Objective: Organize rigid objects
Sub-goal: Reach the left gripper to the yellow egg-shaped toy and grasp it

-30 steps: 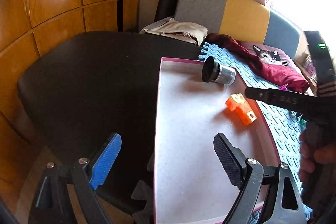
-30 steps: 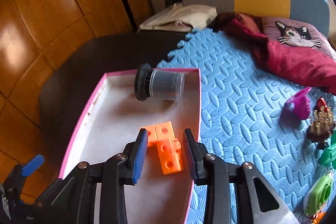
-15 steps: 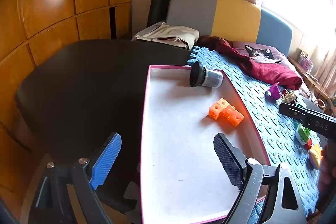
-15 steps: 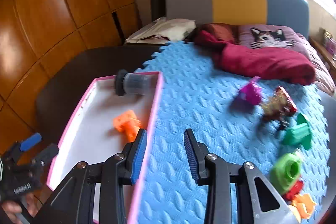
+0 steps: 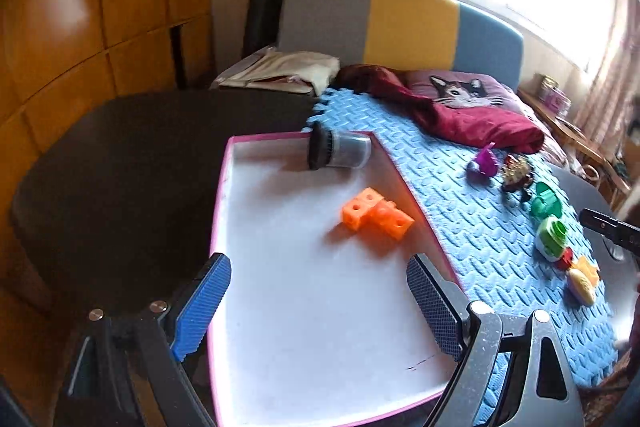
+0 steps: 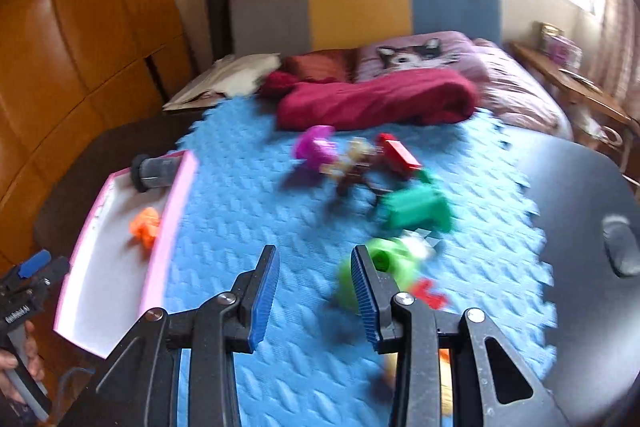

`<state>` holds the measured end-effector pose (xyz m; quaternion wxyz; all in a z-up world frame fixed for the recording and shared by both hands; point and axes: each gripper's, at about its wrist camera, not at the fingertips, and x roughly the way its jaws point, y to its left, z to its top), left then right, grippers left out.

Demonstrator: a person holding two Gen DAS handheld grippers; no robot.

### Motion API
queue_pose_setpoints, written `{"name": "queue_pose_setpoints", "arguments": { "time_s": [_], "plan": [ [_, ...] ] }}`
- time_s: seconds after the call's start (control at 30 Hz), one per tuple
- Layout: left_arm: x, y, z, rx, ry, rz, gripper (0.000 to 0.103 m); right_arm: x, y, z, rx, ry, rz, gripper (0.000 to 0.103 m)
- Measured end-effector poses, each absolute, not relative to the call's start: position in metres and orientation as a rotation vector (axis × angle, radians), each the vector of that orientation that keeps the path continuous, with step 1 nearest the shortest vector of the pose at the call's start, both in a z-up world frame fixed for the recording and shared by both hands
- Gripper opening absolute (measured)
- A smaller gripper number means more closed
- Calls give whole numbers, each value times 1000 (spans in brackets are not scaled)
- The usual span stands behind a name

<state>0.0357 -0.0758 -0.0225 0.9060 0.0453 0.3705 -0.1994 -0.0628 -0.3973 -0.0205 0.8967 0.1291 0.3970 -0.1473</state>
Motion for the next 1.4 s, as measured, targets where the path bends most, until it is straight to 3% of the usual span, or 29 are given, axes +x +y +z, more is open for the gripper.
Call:
{"name": "queue_pose_setpoints", "arguments": {
  "time_s": [0.27,0.5,0.7,0.9,1.4],
  "plan": [
    [36,-122,-13,130,760,-571,89,-125,-474,-25,448,736,-626,37],
    [27,-199,-13,208,808,-838,73,-160,-499,-22,601,557,-654,40],
    [11,-273,-25,267,875,-1044,70,-162,-493,-16,572,513,-610,41],
    [-33,-335,-41,400,876,-1231,83,-171,-497,-17,623,471,-612,41],
    [-80,-400,-76,649,909,-1327,86,-183,-508,-20,729,416,-589,43]
  ]
}}
